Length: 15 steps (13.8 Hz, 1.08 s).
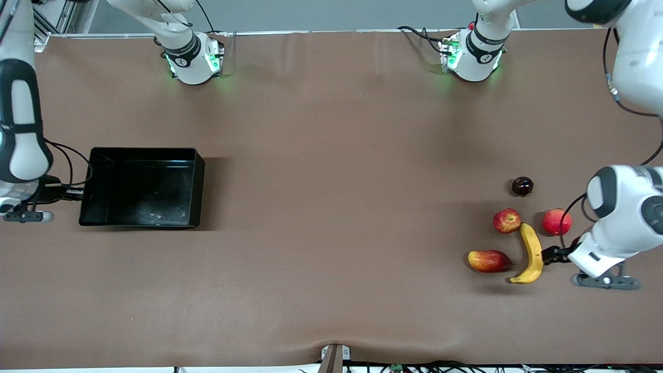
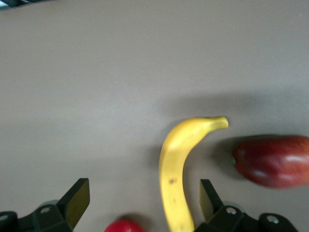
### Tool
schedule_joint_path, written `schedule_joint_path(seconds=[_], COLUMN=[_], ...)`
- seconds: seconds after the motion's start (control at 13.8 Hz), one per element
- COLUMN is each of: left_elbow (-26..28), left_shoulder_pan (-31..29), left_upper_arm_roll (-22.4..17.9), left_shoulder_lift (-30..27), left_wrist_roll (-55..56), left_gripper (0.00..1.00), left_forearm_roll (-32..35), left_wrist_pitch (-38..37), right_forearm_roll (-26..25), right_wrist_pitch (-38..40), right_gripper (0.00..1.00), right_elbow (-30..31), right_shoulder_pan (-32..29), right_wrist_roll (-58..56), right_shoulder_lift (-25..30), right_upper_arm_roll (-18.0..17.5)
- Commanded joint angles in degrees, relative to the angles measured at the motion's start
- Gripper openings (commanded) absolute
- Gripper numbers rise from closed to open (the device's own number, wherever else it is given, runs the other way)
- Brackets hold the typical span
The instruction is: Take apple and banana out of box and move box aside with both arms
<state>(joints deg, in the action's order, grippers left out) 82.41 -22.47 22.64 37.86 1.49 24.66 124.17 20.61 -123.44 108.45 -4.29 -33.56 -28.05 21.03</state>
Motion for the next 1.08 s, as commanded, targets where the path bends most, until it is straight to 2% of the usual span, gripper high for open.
schedule_joint_path(seconds=[0.0, 0.14, 0.29, 0.36, 0.43, 0.51, 0.65, 0.79, 0.87, 0.94, 1.01], left_elbow=[1.62, 1.96, 1.70, 1.79, 1.79, 1.88, 1.79, 2.05, 2.84, 4.67, 6.69], left_shoulder_pan=[-0.64, -0.64, -0.55, -0.55, -0.64, -0.55, -0.03, 0.23, 0.93, 3.12, 6.79], left_upper_arm_roll=[0.30, 0.30, 0.30, 0.12, 0.04, 0.12, 0.30, -0.14, -0.58, -2.76, -6.26], left_shoulder_lift=[-6.99, -12.17, -17.88, -20.87, -23.60, -26.06, -29.85, -32.75, -34.33, -36.26, -38.37], left_wrist_roll=[-0.44, -0.35, -0.35, -0.35, -0.35, 0.17, 0.87, 1.05, 1.32, 1.32, 1.23], left_gripper=[1.00, 1.00, 1.00, 1.00, 1.00, 1.00, 1.00, 1.00, 1.00, 1.00, 1.00], left_forearm_roll=[-0.31, -5.03, -11.09, -14.43, -16.46, -17.01, -17.19, -21.03, -22.97, -23.42, -23.51], left_wrist_pitch=[-4.55, -7.52, -15.68, -19.02, -22.36, -25.70, -30.20, -33.71, -35.04, -35.40, -35.49], right_forearm_roll=[1.19, 1.71, 3.29, 3.47, 3.47, 3.47, 2.77, 2.16, -1.07, -4.41, -5.57], right_wrist_pitch=[-4.34, -4.52, -4.70, -4.44, -3.74, -2.08, 7.11, 12.95, 16.10, 19.35, 21.73], right_gripper=[0.00, 0.00, 0.00, 0.10, 0.83, 1.00, 1.00, 1.00, 1.00, 1.00, 1.00], right_elbow=[5.09, 5.10, 5.19, 5.01, 4.75, 4.49, -1.37, -9.79, -14.02, -18.15, -21.50], right_shoulder_pan=[0.34, 0.25, 0.07, -0.36, -0.11, 0.16, -0.18, -1.24, -1.07, -0.98, -0.81], right_wrist_roll=[-0.63, -0.63, -0.72, -0.72, -0.37, -0.71, -0.72, -1.07, -2.11, -2.12, -2.12], right_shoulder_lift=[2.21, 2.13, 1.78, 1.51, 1.60, 1.86, 2.30, 1.78, 1.69, 1.60, 1.60], right_upper_arm_roll=[-0.99, -1.08, -1.08, -1.08, -1.08, -0.99, -0.90, -0.81, -0.81, -0.90, -0.99])
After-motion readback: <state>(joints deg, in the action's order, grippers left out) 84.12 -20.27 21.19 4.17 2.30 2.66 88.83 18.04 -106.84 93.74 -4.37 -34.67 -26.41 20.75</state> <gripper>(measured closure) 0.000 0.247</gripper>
